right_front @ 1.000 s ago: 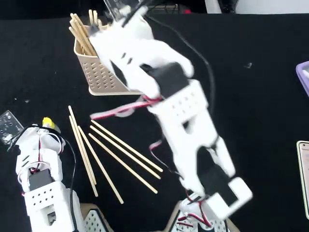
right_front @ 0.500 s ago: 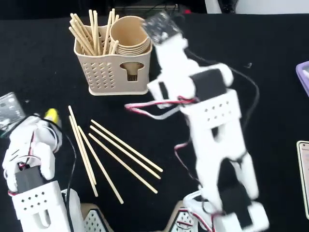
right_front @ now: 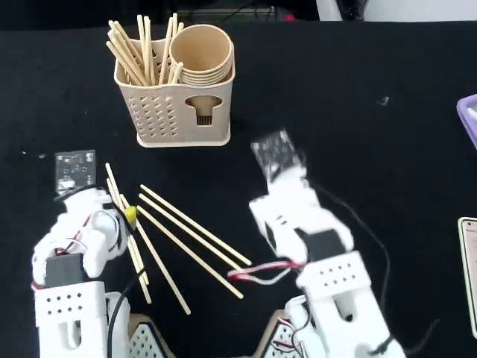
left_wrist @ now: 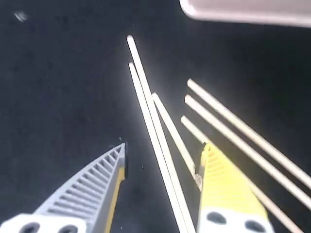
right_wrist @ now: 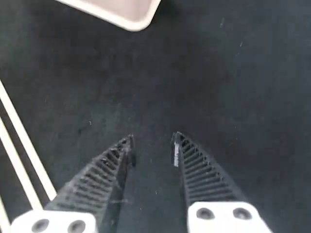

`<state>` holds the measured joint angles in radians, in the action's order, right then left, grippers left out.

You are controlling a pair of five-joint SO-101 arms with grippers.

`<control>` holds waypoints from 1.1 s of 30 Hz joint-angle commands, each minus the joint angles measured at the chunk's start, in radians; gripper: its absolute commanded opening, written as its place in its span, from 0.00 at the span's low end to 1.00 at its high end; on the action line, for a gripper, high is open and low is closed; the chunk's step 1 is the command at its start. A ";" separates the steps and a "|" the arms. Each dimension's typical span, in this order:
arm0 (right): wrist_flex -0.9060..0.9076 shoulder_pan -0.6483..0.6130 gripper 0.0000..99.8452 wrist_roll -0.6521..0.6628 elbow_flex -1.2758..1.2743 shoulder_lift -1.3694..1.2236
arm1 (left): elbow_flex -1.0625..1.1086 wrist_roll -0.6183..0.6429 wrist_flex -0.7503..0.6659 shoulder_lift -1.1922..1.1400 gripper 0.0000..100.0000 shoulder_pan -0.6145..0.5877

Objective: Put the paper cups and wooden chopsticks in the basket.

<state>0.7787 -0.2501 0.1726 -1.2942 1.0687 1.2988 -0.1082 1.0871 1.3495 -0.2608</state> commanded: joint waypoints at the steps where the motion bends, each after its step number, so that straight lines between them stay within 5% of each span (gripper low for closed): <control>1: -0.028 0.037 0.13 -0.034 -0.045 0.096 | 0.041 -0.011 -0.052 0.000 0.25 0.015; 10: -0.112 0.040 0.13 -0.061 -0.140 0.113 | 0.076 -0.043 -0.055 -0.081 0.25 0.015; 23: -0.112 0.037 0.13 -0.061 -0.157 0.116 | -0.332 -0.040 -0.081 -0.875 0.25 0.012; 33: -0.112 0.037 0.13 -0.061 -0.157 0.119 | -0.506 -0.038 -0.081 -1.212 0.24 0.010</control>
<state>0.6882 -0.2240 0.1189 -1.4553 1.1592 0.8539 -0.1465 1.0226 0.2048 -0.2516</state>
